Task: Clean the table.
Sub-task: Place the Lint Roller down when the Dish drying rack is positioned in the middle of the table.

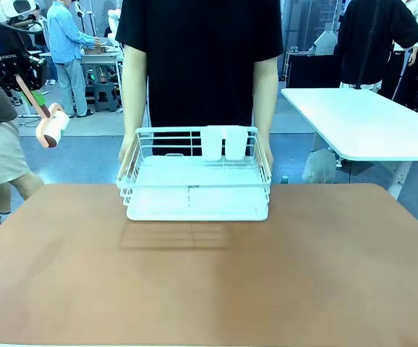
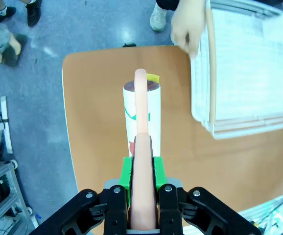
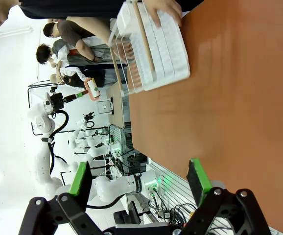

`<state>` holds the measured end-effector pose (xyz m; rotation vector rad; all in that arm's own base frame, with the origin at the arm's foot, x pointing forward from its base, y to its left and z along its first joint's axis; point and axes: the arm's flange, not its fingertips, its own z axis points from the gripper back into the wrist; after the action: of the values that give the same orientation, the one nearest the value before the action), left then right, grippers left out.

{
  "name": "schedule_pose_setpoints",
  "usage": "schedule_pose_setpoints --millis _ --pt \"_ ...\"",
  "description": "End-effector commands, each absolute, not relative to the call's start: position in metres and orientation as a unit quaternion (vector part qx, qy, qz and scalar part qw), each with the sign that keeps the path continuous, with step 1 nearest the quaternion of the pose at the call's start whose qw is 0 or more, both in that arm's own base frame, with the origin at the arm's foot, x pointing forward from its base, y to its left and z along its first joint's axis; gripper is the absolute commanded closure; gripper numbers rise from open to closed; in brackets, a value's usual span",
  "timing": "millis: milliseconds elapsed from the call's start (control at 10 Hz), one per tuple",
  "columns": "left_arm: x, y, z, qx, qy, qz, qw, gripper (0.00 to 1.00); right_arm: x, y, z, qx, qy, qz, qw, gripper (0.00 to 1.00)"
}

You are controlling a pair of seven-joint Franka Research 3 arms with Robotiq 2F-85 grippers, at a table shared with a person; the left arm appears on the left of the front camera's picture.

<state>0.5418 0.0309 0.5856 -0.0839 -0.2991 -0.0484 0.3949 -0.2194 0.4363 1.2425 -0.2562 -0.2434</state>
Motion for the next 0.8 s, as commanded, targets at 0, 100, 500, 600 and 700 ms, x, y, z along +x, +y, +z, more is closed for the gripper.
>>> schedule_pose_setpoints --millis 0,100,500,600,700 --pt "0.5411 0.0326 0.5889 -0.035 -0.156 -0.024 0.987 0.79 0.3957 -0.2195 0.4389 0.585 -0.128 -0.104 0.794 0.00" --pt "0.5411 0.0326 0.5889 -0.035 -0.156 -0.024 0.987 0.79 0.3957 -0.2195 0.4389 0.585 -0.128 -0.104 0.794 0.00" --pt "0.5411 0.0326 0.5889 -0.035 -0.156 -0.024 0.987 0.79 0.3957 -0.2195 0.4389 0.585 -0.128 -0.104 0.794 0.00" --pt "0.5411 0.0326 0.5889 -0.035 -0.156 -0.024 0.987 0.79 0.3957 -0.2195 0.4389 0.585 -0.128 -0.104 0.794 0.00" --pt "0.5411 0.0326 0.5889 -0.035 -0.156 -0.024 0.987 0.79 0.3957 -0.2195 0.4389 0.585 -0.128 -0.104 0.794 0.00"
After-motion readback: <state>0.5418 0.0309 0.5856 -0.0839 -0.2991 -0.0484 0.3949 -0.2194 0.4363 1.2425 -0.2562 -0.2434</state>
